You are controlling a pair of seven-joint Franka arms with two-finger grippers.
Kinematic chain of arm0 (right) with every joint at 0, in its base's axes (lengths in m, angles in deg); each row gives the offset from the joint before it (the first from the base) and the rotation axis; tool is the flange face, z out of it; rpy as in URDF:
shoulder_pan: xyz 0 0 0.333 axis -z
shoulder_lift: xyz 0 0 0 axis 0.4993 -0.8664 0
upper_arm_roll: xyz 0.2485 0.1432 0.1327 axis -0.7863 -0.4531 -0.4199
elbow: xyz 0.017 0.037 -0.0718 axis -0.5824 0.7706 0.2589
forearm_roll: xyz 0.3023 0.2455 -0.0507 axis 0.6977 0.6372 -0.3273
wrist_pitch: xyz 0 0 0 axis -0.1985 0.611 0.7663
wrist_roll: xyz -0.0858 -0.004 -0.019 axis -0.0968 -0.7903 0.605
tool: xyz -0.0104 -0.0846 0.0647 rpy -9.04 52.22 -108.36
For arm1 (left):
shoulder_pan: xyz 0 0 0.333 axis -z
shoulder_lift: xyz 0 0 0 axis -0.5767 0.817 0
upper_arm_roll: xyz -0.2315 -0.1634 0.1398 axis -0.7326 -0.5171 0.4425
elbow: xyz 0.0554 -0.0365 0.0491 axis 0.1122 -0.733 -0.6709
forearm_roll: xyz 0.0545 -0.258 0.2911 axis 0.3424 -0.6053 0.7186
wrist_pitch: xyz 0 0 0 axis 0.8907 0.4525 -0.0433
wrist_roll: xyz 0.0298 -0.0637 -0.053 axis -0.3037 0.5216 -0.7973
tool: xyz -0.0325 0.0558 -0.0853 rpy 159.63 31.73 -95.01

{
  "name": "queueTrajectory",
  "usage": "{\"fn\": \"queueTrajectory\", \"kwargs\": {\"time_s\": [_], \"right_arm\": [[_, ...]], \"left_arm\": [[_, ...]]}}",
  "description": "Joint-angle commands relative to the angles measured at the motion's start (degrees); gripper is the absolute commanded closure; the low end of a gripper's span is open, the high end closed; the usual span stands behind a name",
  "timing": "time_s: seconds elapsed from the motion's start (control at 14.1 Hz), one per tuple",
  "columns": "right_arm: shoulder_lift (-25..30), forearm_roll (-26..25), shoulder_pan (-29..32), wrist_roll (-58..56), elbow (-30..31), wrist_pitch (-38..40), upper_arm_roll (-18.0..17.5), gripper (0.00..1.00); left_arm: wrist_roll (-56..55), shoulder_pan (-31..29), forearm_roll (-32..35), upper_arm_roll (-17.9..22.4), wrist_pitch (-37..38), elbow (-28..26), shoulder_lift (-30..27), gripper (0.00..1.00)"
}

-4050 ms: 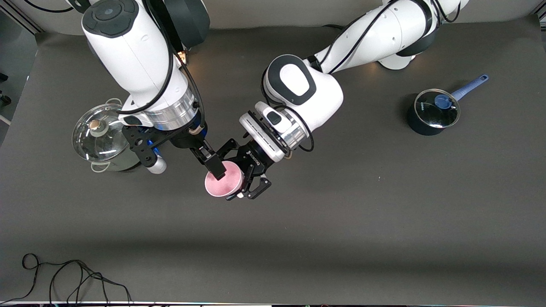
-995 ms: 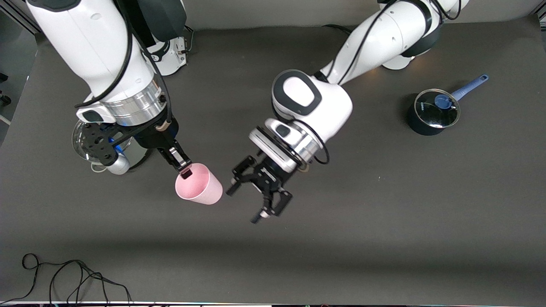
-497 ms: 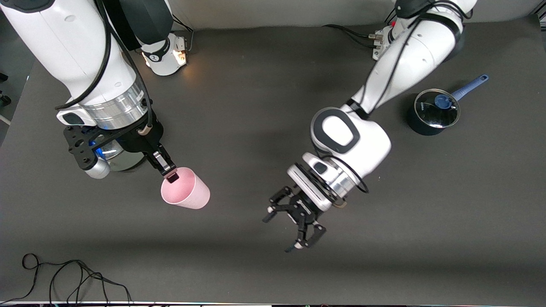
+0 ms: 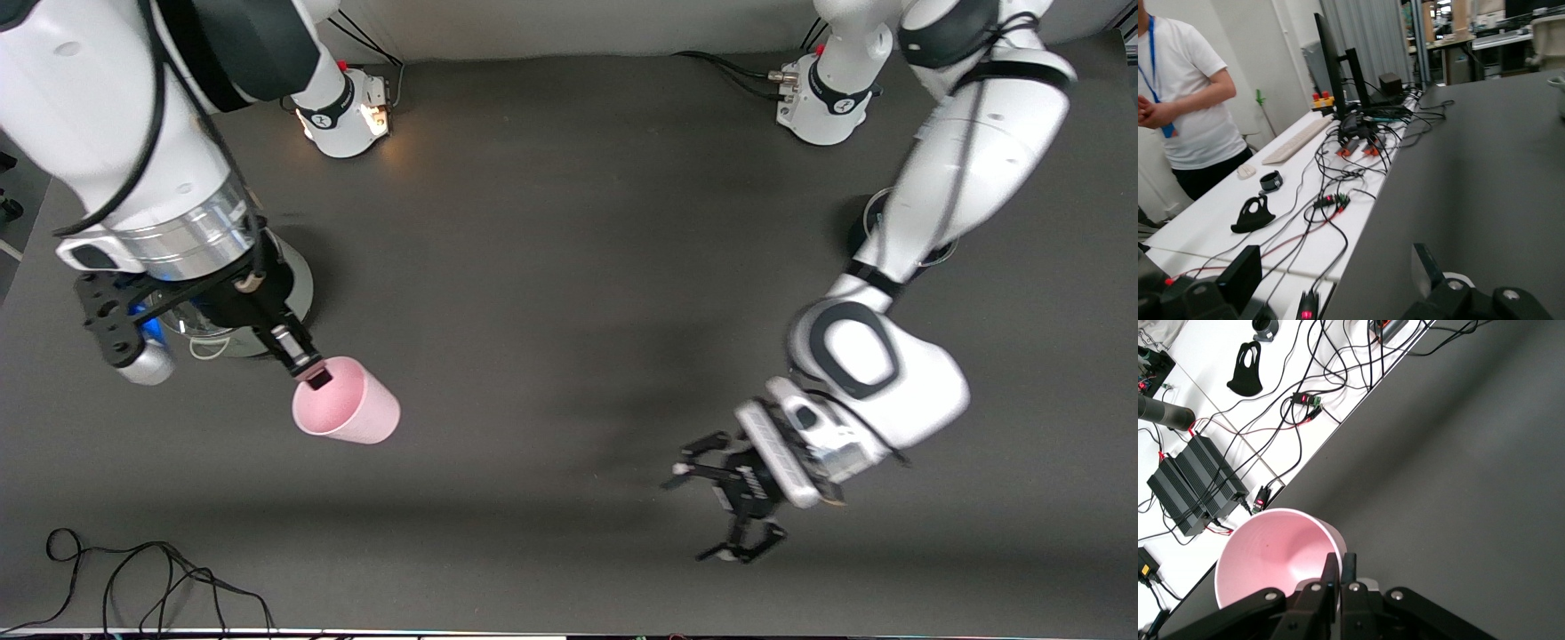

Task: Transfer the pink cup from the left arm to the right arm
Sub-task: 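Carry the pink cup with the right gripper beside the glass pot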

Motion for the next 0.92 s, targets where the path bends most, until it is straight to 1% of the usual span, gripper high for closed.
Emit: {"fn": "queueTrajectory", "kwargs": {"time_s": [0.0,0.07,0.14,0.21,0.28,0.36,0.43,0.57,0.71,0.85], "right_arm": [[0.85,-0.56,2.19,-2.06,0.41,0.89,-0.55,1.00],[0.93,-0.03,3.95,-5.38,0.67,2.37,-0.64,1.00],[1.37,0.75,5.10,-10.81,0.93,4.22,-0.55,1.00],[1.64,2.41,6.94,-15.73,0.93,5.54,-0.12,1.00],[1.99,3.74,10.26,-20.31,0.93,7.73,-0.11,1.00],[2.08,4.10,12.47,-27.57,0.93,9.75,-0.20,1.00],[2.25,4.01,13.45,-35.39,1.02,11.68,0.15,1.00],[2.52,4.10,17.74,-47.20,1.11,13.20,0.06,1.00],[2.52,3.58,20.13,-55.21,1.46,13.20,0.06,1.00],[2.60,3.40,22.50,-63.99,3.21,13.20,0.06,1.00]], "left_arm": [[-1.11,-8.04,6.58,0.46,8.60,-6.08,-2.89,0.00],[-1.55,-10.33,9.31,0.72,12.81,-6.18,-2.89,0.00],[-3.47,-12.27,12.99,2.03,16.86,-6.09,-2.98,0.00],[-6.18,-13.68,17.73,3.09,20.64,-5.75,-3.50,0.00],[-9.26,-15.35,22.30,3.45,24.07,-5.74,-4.38,0.00],[-12.94,-17.19,26.95,3.54,27.32,-5.66,-5.51,0.00],[-17.15,-18.69,31.35,3.54,30.49,-5.48,-6.57,0.00],[-25.42,-20.28,40.05,3.54,37.34,-4.17,-9.64,0.00],[-30.01,-20.55,49.81,3.89,42.19,-3.11,-12.63,0.00],[-32.74,-21.25,55.80,4.76,45.45,-3.37,-15.97,0.00]]}}
